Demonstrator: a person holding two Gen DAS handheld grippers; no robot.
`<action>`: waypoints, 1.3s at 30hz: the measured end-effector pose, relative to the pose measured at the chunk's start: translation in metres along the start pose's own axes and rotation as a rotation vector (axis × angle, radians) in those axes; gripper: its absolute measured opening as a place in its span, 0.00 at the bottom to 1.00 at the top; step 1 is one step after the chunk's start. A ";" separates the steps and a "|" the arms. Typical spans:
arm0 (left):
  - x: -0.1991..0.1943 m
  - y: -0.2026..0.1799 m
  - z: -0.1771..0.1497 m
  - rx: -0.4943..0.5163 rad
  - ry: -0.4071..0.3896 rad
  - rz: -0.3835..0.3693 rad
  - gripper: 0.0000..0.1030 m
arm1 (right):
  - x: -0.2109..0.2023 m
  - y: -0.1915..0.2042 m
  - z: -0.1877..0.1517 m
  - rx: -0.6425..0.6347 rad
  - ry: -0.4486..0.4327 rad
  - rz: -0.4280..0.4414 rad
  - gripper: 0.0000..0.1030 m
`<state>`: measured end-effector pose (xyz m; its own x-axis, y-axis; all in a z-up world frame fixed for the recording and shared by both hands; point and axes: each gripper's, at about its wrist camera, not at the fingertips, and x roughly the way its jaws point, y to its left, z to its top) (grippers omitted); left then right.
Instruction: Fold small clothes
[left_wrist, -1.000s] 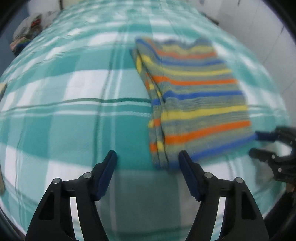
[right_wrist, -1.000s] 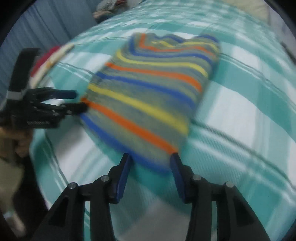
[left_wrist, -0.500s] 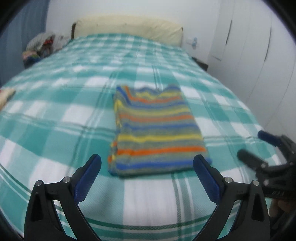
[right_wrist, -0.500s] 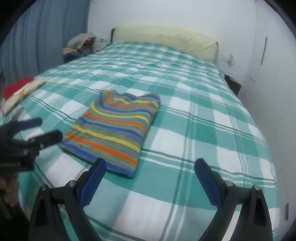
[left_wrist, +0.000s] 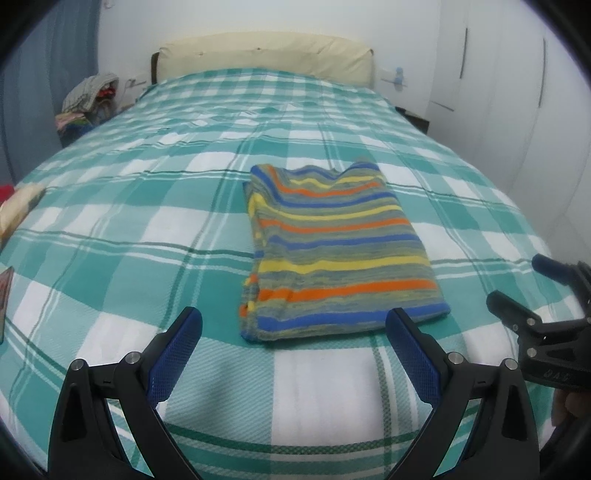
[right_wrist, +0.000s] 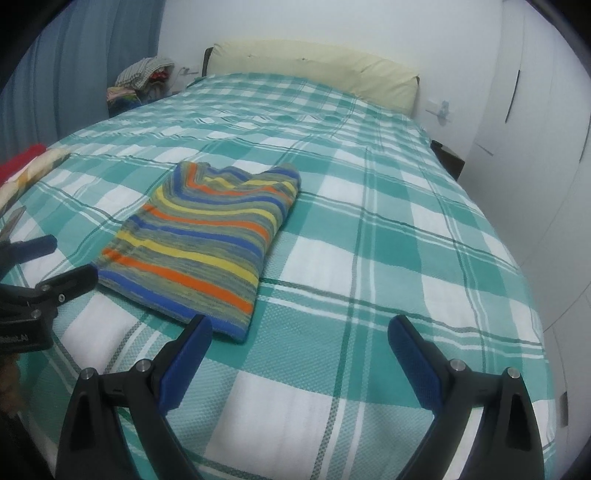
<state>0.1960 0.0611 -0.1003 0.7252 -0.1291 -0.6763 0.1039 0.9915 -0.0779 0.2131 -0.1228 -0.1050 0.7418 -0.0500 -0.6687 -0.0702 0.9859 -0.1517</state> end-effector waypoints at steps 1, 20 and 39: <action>-0.001 0.001 0.000 -0.003 -0.004 0.005 0.97 | 0.000 0.000 -0.001 -0.001 0.000 -0.004 0.92; 0.000 -0.003 0.000 0.035 -0.007 0.105 0.97 | -0.004 -0.002 -0.003 0.010 0.000 -0.031 0.92; 0.147 0.087 0.077 -0.244 0.310 -0.352 0.98 | 0.140 -0.085 0.066 0.435 0.206 0.696 0.75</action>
<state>0.3643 0.1268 -0.1503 0.4360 -0.4818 -0.7601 0.1167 0.8678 -0.4831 0.3671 -0.2032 -0.1375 0.4849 0.6051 -0.6314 -0.1722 0.7740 0.6094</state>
